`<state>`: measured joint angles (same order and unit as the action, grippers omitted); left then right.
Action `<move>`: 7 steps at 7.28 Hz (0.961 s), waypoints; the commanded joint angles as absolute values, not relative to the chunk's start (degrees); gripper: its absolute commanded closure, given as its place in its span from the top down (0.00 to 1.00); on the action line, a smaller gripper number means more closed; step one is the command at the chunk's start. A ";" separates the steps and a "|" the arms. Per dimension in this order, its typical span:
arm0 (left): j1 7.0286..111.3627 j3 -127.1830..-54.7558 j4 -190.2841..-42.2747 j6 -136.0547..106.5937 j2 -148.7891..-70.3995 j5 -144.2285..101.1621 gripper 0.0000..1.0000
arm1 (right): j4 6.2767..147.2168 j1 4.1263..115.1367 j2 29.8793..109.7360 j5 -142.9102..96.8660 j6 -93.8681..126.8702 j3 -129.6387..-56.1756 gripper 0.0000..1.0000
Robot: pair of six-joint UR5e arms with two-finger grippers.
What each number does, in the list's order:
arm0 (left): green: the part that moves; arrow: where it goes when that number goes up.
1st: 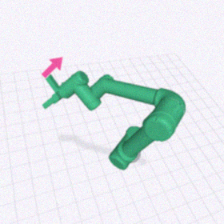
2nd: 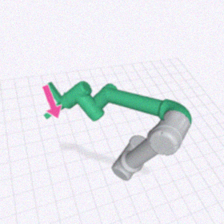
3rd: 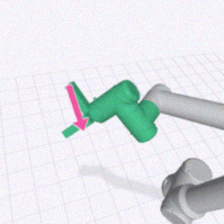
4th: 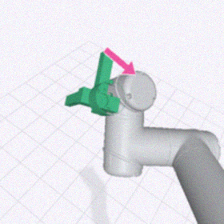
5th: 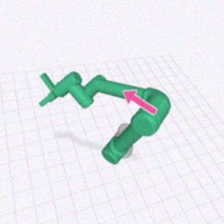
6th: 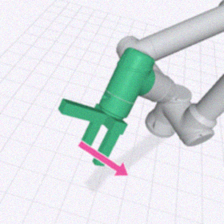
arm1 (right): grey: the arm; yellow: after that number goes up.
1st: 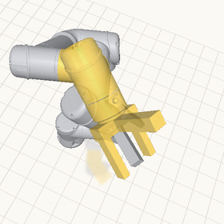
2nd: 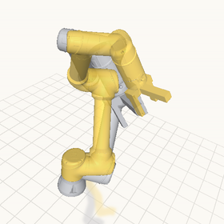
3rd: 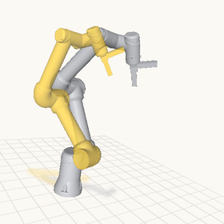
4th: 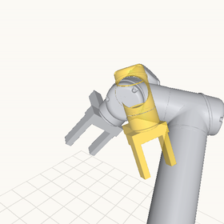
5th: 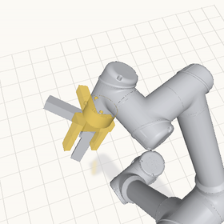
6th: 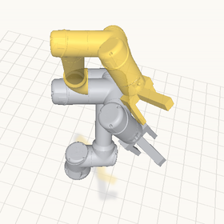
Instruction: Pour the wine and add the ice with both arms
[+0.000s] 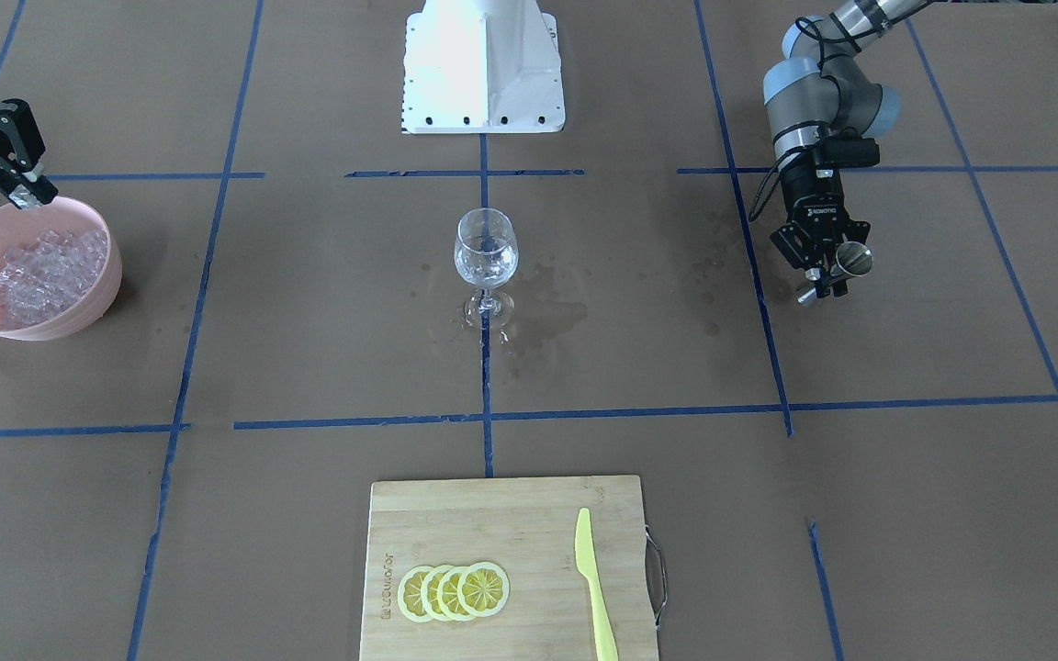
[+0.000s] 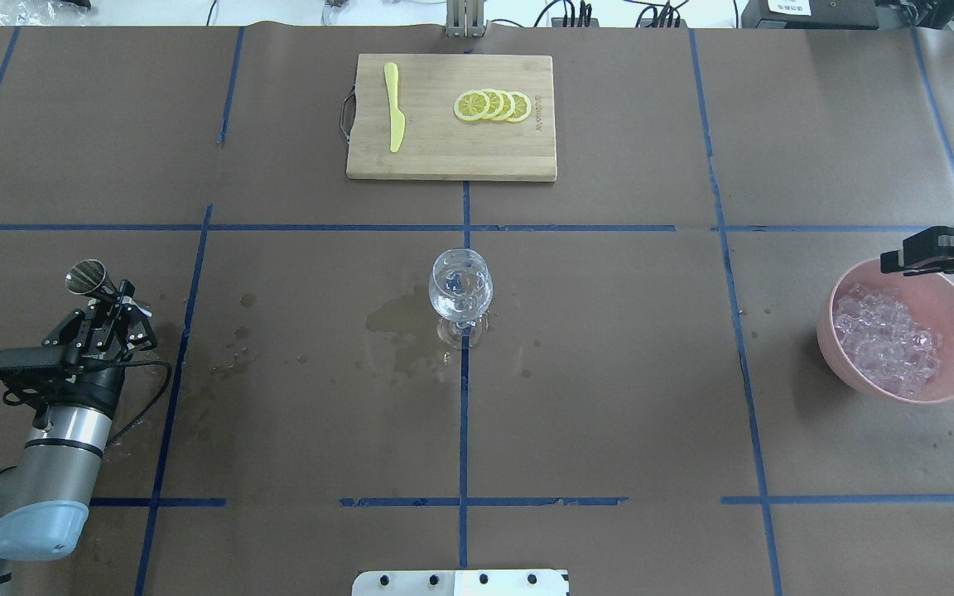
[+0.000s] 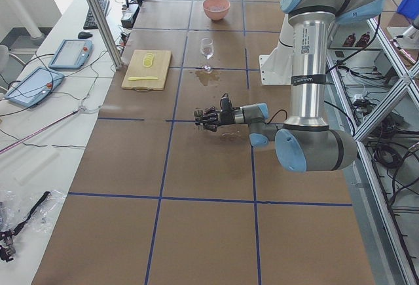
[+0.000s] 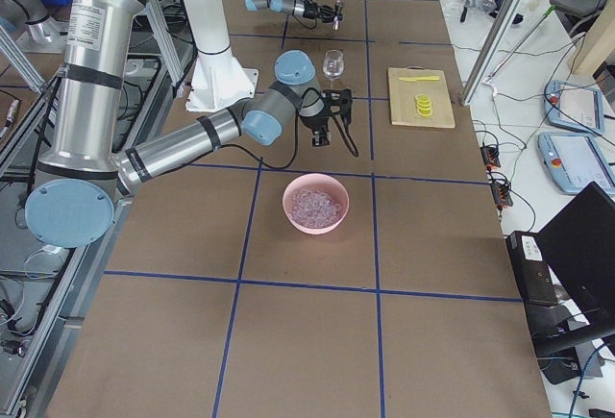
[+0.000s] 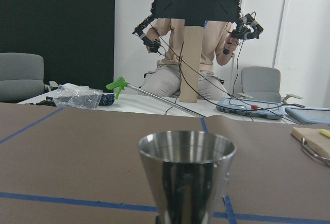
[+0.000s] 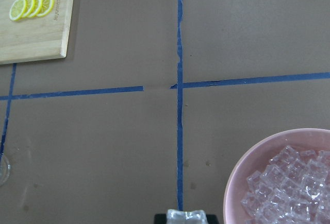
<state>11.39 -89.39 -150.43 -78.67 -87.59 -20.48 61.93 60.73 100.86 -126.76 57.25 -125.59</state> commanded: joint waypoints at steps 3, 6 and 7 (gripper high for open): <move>10.46 -88.95 -149.94 -78.75 -88.59 -20.48 0.01 | 58.71 60.73 98.97 -126.83 62.13 -125.42 0.00; 9.15 -88.86 -149.42 -78.75 -90.08 -20.48 0.04 | 58.62 60.73 97.21 -126.83 65.29 -125.68 0.00; 8.97 -88.07 -149.41 -78.75 -90.26 -20.48 0.07 | 58.62 60.73 97.21 -126.83 65.39 -125.77 0.00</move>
